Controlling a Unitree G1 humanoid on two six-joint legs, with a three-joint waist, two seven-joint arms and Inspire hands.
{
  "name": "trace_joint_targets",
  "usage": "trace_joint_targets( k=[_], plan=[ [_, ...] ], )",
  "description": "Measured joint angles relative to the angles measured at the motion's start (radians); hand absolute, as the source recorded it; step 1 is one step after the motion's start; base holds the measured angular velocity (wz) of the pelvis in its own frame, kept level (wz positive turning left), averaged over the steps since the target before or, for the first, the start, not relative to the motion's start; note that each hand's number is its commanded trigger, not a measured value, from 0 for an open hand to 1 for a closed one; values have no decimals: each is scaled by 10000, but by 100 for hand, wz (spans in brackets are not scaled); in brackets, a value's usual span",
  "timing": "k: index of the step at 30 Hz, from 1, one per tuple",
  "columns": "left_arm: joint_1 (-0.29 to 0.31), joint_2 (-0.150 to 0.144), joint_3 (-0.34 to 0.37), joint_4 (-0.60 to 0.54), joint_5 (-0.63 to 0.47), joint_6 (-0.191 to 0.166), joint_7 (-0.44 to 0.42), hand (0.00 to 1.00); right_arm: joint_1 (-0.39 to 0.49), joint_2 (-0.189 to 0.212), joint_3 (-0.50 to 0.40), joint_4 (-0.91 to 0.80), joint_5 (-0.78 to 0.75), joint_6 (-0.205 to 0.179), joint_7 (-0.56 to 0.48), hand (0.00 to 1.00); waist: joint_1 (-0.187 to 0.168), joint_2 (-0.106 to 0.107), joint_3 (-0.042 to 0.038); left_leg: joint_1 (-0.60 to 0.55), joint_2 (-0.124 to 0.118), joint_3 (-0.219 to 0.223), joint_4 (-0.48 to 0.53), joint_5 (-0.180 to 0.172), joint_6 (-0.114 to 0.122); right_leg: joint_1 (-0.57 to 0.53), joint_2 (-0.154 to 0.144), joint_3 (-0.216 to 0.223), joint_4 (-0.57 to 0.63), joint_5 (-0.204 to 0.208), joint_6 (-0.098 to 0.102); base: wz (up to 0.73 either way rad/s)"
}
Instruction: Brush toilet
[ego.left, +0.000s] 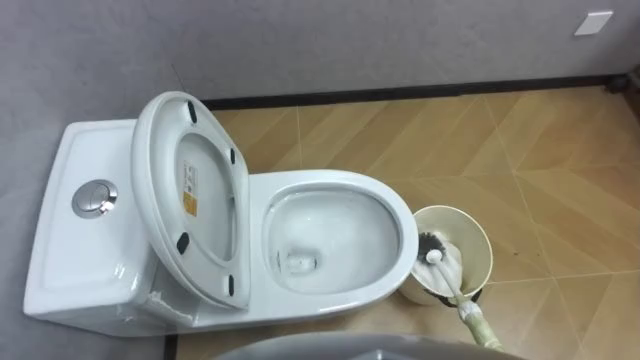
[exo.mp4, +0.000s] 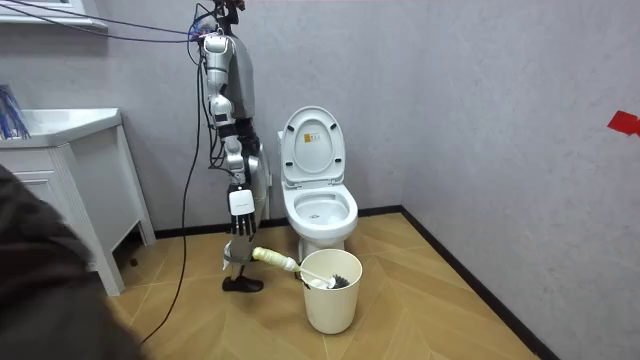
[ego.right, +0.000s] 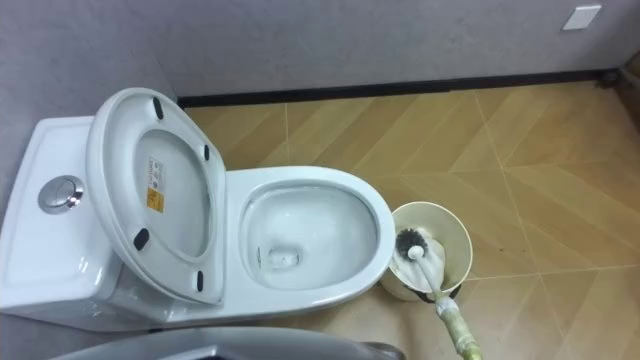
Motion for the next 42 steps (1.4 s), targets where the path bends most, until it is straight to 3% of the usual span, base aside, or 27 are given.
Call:
trace_joint_targets(
  k=[14, 22, 26, 31, 37, 42],
  plan=[
    [-38, -4, 35, -3, 186, 17, 89, 0, -4, -23, -63, 60, 634, 16, -459, 0, -22, 61, -7, -93, -13, -20, 125, -1, 1, 9, -37, -74, -15, -1, 2, 1],
    [33, -9, 402, -93, 187, 25, 351, 0, 139, -19, -1341, 16, 2211, -80, -1679, 0, -132, 154, 3, -33, -18, -24, 118, -1, 1, 73, -40, -87, -18, -6, 3, 0],
    [67, -1, 681, -90, 183, -44, 659, 0, 276, -63, -2081, -238, 3368, -309, -2429, 0, -231, 107, 11, 54, -18, -26, 87, -1, 0, 136, -37, -72, -22, -10, 5, 0],
    [8, 52, 1061, -91, 291, -479, 739, 0, 189, -70, -2564, -853, 3984, -753, -3125, 0, -281, 53, -4, 8, -10, -24, 91, -1, 1, 39, -43, -75, 37, -6, 9, 0],
    [-68, 363, 1102, -78, 274, -902, 794, 0, -387, -117, -2678, -1674, 3969, -1345, -3749, 0, -256, -98, 2, -293, 14, -12, 196, -1, 1, -223, -24, -87, 39, 36, -13, 0],
    [-178, 419, 1073, -68, 275, -1094, 1079, 0, -783, -206, -2529, -1993, 3974, -1649, -3968, 0, -33, -158, -6, -522, 7, -20, 219, -1, 1, -406, -28, -115, 44, 42, -18, 3]
  ],
)
